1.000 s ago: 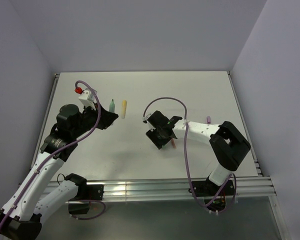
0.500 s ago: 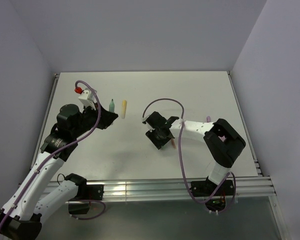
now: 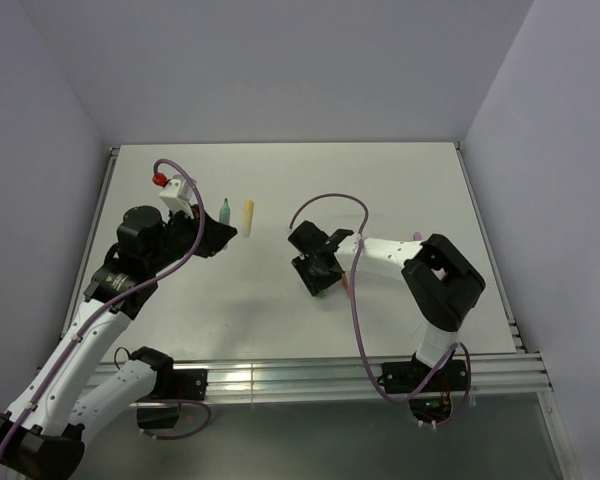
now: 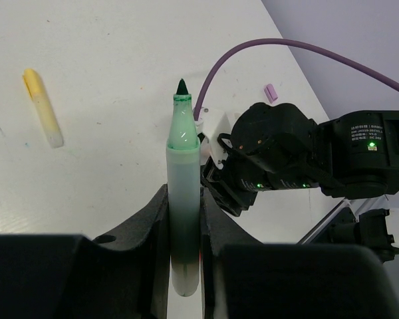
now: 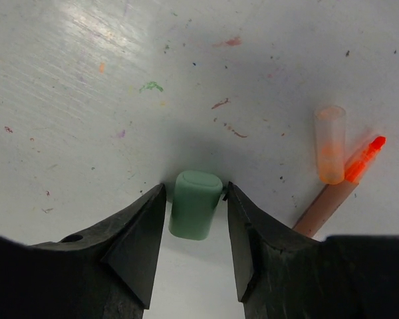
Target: Insert the pens into the pen caps
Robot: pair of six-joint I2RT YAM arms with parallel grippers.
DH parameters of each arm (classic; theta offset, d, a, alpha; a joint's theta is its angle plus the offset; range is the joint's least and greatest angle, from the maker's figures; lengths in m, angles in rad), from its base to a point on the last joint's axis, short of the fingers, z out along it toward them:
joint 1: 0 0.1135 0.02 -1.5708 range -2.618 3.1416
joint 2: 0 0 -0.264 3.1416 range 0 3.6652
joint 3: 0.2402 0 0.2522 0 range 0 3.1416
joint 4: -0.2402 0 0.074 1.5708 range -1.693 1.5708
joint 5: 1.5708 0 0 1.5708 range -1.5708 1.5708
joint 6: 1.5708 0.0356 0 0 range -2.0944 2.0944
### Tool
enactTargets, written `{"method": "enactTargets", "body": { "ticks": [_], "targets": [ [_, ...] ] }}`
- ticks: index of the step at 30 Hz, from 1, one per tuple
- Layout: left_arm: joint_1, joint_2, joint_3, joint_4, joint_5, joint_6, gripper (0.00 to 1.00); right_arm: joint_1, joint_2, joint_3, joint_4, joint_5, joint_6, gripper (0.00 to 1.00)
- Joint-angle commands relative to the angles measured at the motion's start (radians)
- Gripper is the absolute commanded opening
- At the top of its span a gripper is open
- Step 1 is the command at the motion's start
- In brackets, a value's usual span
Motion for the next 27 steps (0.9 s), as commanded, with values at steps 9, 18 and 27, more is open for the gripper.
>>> {"method": "enactTargets", "body": {
  "ticks": [9, 18, 27],
  "targets": [
    [0.005, 0.023, 0.016, 0.05, 0.021, -0.011, 0.0, 0.021, 0.008, 0.035, -0.116, 0.063, 0.157, 0.52],
    [0.005, 0.023, 0.02, 0.038, 0.018, -0.011, 0.01, 0.021, 0.06, 0.057, -0.087, 0.041, 0.154, 0.5],
    [0.005, 0.026, 0.028, 0.03, 0.018, -0.009, 0.0, 0.016, 0.085, 0.045, -0.074, 0.038, 0.167, 0.44]
  ]
}}
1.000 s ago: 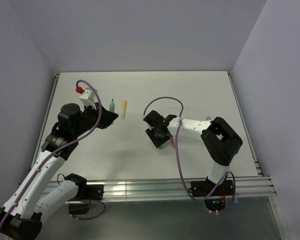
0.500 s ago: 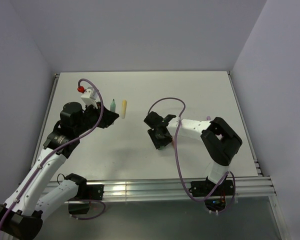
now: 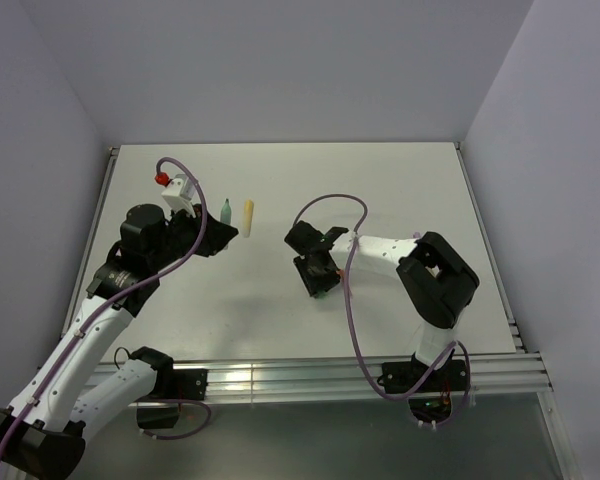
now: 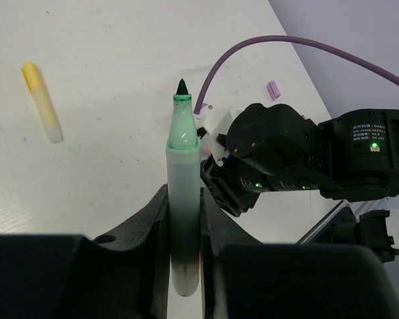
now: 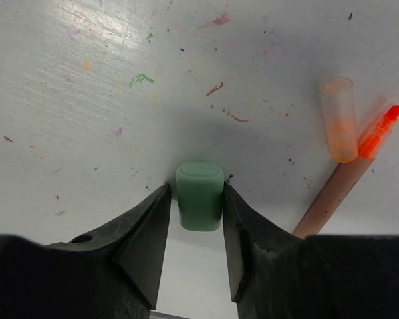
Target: Insert the pens into the pen caps
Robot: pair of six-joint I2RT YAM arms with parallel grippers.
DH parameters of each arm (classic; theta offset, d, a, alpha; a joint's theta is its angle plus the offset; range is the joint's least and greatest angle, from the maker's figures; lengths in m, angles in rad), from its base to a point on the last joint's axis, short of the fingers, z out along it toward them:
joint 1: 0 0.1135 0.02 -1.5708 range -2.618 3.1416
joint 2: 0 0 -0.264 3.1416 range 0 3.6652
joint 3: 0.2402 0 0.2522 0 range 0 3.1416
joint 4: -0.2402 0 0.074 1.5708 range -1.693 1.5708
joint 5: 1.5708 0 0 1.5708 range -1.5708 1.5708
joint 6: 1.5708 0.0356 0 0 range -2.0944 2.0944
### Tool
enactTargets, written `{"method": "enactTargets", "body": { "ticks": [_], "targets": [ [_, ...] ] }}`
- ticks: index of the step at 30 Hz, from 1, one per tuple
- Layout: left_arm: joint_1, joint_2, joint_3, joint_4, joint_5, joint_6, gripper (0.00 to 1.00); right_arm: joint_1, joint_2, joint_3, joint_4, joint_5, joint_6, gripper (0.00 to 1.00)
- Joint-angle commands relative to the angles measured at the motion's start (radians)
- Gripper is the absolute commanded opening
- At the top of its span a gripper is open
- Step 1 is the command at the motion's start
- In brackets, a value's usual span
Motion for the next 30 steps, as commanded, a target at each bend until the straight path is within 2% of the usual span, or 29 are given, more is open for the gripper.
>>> {"method": "enactTargets", "body": {
  "ticks": [1, 3, 6, 7, 13, 16, 19, 22, 24, 30],
  "targets": [
    [0.005, 0.003, 0.029, 0.031, 0.019, -0.002, 0.0, 0.003, 0.048, -0.006, 0.014, 0.016, 0.017, 0.42],
    [0.005, 0.008, 0.026, 0.034, 0.022, -0.005, 0.0, 0.002, 0.051, -0.012, 0.017, 0.016, 0.02, 0.33],
    [0.005, 0.017, 0.029, 0.037, 0.026, -0.008, 0.0, -0.006, 0.048, -0.012, 0.013, 0.019, 0.023, 0.05],
    [0.005, 0.023, 0.04, 0.034, 0.026, -0.006, 0.0, -0.009, 0.039, -0.01, 0.003, 0.033, 0.026, 0.0],
    [0.005, 0.077, 0.103, 0.078, 0.092, -0.027, 0.0, -0.078, -0.119, 0.084, -0.052, 0.099, 0.043, 0.0],
    [0.005, 0.106, 0.112, 0.146, 0.149, -0.043, 0.0, -0.131, -0.225, 0.163, -0.058, 0.074, 0.043, 0.0],
    [0.005, 0.143, 0.097, 0.245, 0.201, -0.09, 0.0, -0.188, -0.317, 0.232, -0.037, 0.056, 0.068, 0.0],
    [0.003, 0.181, 0.066, 0.429, 0.27, -0.164, 0.0, -0.24, -0.369, 0.298, -0.006, 0.014, 0.098, 0.0],
    [-0.005, 0.218, 0.066, 0.518, 0.276, -0.193, 0.0, -0.259, -0.389, 0.362, -0.003, -0.012, 0.124, 0.0],
    [-0.123, 0.334, 0.163, 0.549, 0.191, -0.149, 0.0, -0.29, -0.391, 0.5, 0.019, -0.03, 0.17, 0.0]
  ]
}}
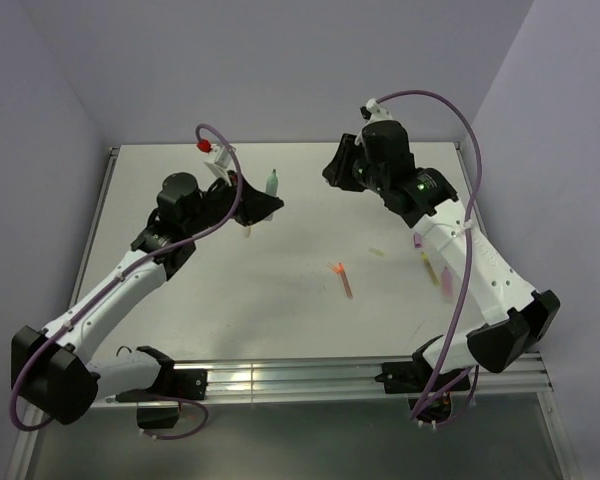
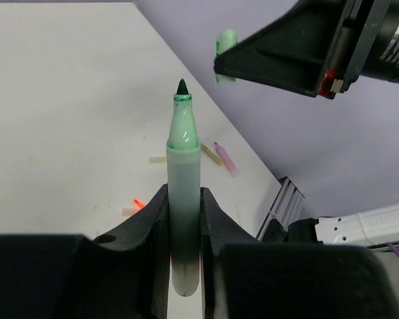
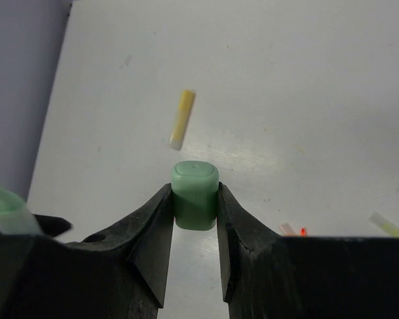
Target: Insert the pens into the pen caps
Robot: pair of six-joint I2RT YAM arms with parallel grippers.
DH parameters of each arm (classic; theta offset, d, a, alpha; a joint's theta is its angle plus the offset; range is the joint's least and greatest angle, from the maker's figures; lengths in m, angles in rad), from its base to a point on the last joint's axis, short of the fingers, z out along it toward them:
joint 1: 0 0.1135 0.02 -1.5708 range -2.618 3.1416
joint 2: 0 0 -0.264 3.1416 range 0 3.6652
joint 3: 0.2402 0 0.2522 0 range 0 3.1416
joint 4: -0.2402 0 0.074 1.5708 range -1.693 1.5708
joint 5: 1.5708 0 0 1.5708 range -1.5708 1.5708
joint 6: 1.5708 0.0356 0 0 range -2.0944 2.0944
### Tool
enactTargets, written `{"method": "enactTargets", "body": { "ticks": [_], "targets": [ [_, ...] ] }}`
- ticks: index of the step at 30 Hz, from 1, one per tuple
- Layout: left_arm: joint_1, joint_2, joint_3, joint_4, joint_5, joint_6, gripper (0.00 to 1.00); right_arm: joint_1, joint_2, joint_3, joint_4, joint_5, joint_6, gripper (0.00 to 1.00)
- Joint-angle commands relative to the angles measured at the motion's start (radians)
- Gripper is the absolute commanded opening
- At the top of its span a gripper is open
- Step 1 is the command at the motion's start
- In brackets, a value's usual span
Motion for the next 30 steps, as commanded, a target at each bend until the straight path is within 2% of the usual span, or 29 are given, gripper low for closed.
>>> {"method": "enactTargets", "body": {
  "ticks": [1, 10, 30],
  "targets": [
    [-0.078, 0.042, 0.069, 0.129, -0.028, 0.006, 0.0, -0.011, 0.003, 0.066, 0.021, -0.022, 0.054, 0.0],
    [-0.169, 0.131, 0.009, 0.189, -0.085, 0.013, 0.0, -0.01, -0.089, -0.124, 0.254, -0.052, 0.082, 0.0],
    [-0.221, 0.203, 0.006, 0.181, -0.087, 0.015, 0.0, -0.005, -0.116, -0.192, 0.317, -0.114, 0.136, 0.0]
  ]
}}
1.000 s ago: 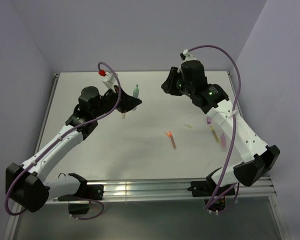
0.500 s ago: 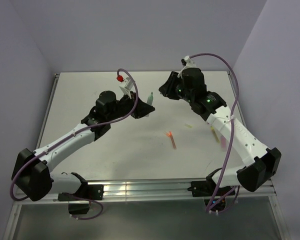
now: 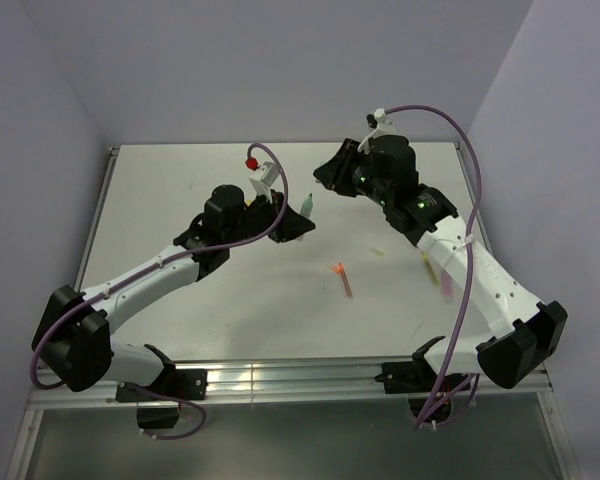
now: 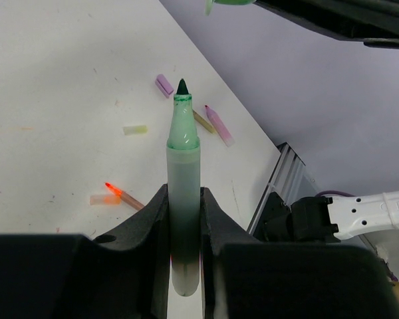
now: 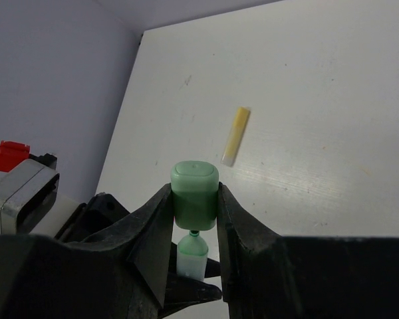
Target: Insert the pens into the pen caps
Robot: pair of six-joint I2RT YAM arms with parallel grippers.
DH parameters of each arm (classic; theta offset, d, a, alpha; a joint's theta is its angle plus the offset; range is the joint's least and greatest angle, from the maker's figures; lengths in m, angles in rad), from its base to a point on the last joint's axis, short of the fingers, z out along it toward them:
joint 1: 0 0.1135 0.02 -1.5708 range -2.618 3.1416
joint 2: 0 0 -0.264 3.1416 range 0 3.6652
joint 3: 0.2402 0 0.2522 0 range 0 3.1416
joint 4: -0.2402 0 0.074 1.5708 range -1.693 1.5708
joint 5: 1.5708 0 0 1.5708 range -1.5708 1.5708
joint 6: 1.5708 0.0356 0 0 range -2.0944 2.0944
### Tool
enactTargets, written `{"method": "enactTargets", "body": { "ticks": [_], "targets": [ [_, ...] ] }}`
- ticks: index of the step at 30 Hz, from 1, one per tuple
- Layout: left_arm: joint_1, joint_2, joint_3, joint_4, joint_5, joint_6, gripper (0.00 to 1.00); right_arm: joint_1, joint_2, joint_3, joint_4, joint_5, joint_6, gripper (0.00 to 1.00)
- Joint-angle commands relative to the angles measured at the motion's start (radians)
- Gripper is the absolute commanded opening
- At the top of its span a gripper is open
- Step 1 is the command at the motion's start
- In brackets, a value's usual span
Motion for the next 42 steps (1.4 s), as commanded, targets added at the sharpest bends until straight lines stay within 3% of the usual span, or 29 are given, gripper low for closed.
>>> {"method": "enactTargets", "body": {
  "ticks": [1, 42],
  "targets": [
    [-0.009, -0.011, 0.018, 0.05, -0.005, 0.014, 0.0, 0.001, -0.022, -0.009, 0.047, -0.01, 0.005, 0.0],
    [-0.009, -0.089, 0.038, 0.026, -0.041, 0.072, 0.0, 0.105, 0.012, -0.035, 0.026, 0.034, 0.002, 0.0]
  ]
}}
